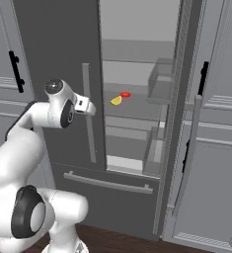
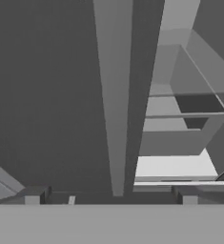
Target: Grab a lemon wedge from the fridge and one ice cube from the ice bowl, and put them in the glass of lemonade.
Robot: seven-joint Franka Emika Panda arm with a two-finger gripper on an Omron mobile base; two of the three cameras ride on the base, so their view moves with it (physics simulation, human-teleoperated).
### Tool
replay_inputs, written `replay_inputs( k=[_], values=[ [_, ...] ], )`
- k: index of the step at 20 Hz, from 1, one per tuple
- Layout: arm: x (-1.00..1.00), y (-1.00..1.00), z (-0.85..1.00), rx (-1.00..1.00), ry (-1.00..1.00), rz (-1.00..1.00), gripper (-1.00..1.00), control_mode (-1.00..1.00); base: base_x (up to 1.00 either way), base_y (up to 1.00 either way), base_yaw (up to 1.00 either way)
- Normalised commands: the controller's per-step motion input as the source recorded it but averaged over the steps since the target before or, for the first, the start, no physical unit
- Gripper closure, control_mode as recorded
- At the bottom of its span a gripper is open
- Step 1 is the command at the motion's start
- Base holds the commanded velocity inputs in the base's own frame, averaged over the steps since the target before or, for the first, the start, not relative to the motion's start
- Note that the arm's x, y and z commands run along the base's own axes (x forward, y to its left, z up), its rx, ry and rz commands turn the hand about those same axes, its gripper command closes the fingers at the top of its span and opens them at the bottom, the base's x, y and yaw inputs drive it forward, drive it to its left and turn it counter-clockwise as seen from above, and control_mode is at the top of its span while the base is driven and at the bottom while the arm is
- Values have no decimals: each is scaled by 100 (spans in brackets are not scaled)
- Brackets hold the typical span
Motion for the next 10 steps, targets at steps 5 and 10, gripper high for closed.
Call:
replay_inputs(
  k=[5,10],
  values=[
    [64,-8,-21,0,5,0,-100,-100,0,0,0],
    [72,0,-16,0,5,0,-100,-100,0,0,0]
  ],
)
